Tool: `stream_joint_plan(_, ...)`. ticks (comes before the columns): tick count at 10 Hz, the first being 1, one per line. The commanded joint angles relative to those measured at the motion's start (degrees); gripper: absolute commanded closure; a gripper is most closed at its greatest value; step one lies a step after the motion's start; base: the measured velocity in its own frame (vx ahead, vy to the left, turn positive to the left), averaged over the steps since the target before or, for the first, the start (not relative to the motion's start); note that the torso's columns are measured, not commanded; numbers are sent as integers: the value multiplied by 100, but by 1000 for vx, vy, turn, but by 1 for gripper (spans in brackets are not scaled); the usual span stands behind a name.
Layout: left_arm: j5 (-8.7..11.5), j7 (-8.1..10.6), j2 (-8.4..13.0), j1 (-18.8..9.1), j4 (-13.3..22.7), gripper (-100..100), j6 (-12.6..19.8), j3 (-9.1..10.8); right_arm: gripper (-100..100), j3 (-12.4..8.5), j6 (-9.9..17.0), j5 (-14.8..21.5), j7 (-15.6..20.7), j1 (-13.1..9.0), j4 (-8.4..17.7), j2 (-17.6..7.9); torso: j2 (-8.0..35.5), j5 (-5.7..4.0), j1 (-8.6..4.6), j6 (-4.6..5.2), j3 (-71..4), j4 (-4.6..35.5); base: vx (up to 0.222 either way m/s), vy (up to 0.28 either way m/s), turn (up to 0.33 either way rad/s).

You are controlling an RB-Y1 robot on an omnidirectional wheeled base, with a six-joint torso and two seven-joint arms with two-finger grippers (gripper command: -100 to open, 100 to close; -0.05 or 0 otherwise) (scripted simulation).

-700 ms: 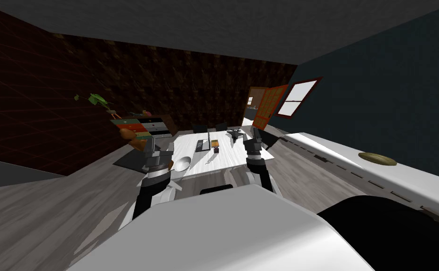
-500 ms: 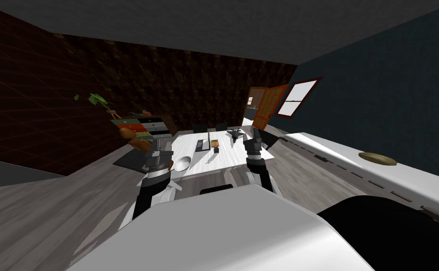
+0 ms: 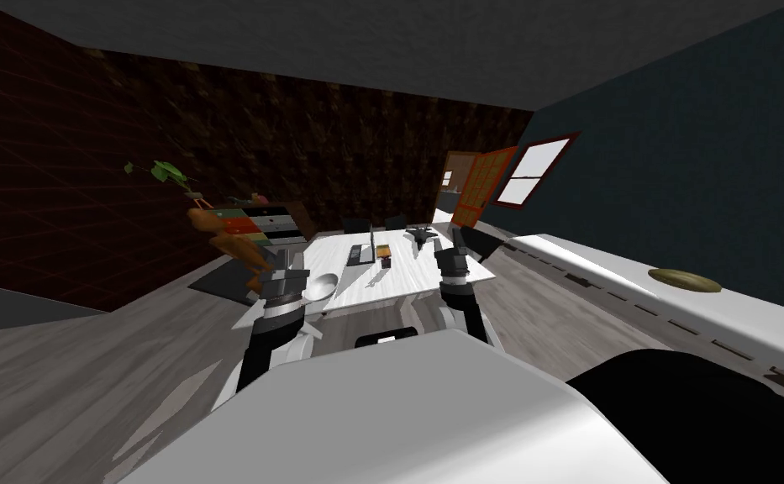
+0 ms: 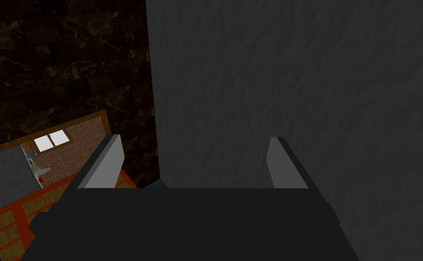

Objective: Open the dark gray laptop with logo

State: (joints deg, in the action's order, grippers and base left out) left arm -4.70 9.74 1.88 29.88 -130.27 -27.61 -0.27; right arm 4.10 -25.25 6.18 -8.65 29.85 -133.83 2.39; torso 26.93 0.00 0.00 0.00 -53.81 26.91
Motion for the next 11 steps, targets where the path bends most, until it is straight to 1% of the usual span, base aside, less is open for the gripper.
stream_joint_plan(1,0,0,0,0,0,0,0,0,0,0,0,0,0,0,0,0,423,0,0,0,-846,423,0,0,0)
stream_joint_plan(2,0,0,0,0,0,0,0,0,0,0,0,0,0,0,0,0,846,0,0,0,-1691,846,0,0,0)
stream_joint_plan(3,12,-28,230,-77,84,-100,71,25,0,0,0,0,0,0,0,0,1269,0,0,0,-2538,1269,2,-15,-37)
stream_joint_plan(4,19,-46,326,-127,139,-100,118,41,0,0,0,0,0,0,2,0,1463,-1,-3,1,-2932,1458,-2,-31,-49)
stream_joint_plan(5,28,-69,421,-189,207,-100,175,60,0,0,1,0,0,0,3,0,1516,-2,-7,0,-3044,1514,-2,-36,-44)
stream_joint_plan(7,51,-125,599,-342,374,-100,317,109,0,0,1,0,0,1,3,0,1533,-1,-3,0,-3075,1535,-4,-40,-49)
stream_joint_plan(8,80,-193,756,-528,575,-100,490,169,0,0,1,0,0,0,3,0,1537,0,-1,0,-3075,1537,-8,-74,-85)
stream_joint_plan(11,129,-312,946,-856,920,-100,795,275,0,1,1,0,0,1,3,1,1533,-1,-2,-1,-3077,1536,1,-77,-86)
